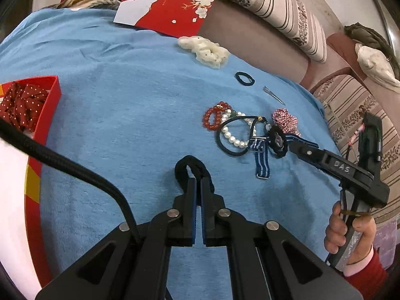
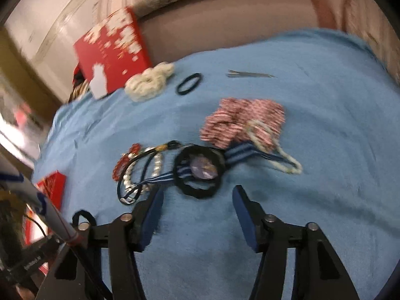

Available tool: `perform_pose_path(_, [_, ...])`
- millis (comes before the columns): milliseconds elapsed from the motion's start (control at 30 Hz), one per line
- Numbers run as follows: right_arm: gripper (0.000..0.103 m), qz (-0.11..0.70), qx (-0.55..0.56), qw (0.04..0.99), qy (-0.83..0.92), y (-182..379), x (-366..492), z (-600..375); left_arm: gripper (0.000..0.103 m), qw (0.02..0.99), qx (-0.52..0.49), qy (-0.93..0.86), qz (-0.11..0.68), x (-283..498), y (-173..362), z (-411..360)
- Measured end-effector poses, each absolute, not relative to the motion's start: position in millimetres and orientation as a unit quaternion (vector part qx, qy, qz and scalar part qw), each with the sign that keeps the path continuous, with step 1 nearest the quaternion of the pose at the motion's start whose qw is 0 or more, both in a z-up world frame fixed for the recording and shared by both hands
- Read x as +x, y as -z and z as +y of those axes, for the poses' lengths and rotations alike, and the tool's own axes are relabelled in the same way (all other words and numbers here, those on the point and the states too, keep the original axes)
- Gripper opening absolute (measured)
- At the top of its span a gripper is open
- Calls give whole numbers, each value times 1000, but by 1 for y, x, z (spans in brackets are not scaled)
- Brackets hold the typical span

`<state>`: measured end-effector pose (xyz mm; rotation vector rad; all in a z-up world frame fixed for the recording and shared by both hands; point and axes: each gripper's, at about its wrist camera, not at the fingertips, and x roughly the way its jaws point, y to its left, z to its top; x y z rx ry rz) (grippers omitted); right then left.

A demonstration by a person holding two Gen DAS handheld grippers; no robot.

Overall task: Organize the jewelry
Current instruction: 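Grasp a small black hair tie with left tool while right tool grasps black ring scrunchie, then carry both black hair ties into the tray and open both tools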

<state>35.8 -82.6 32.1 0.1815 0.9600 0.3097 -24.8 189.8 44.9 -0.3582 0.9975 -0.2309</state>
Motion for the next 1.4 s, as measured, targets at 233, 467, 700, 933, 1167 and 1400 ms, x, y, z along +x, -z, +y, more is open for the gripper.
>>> perform_pose_path(233, [36, 458, -6, 881, -121, -20, 56, -45, 3, 850, -194, 112, 477, -24, -37, 198])
perform_pose_path(467, [8, 457, -41, 881, -110, -19, 62, -37, 3, 852, -200, 116, 469, -27, -43, 200])
perform_pose_path(700, [7, 440, -5, 889, -128, -59, 31, -45, 3, 864, -210, 119, 443, -38, -65, 210])
perform_pose_path(933, [7, 429, 19, 883, -189, -104, -4, -14, 3, 889, -211, 85, 398, -57, -100, 243])
perform_pose_path(1167, [8, 437, -9, 860, -264, -114, -32, 75, 3, 892, -240, -11, 384, -78, -113, 330])
perform_pose_path(1400, [8, 440, -71, 830, -335, -105, -51, 192, 3, 853, -324, -94, 400, -92, -90, 432])
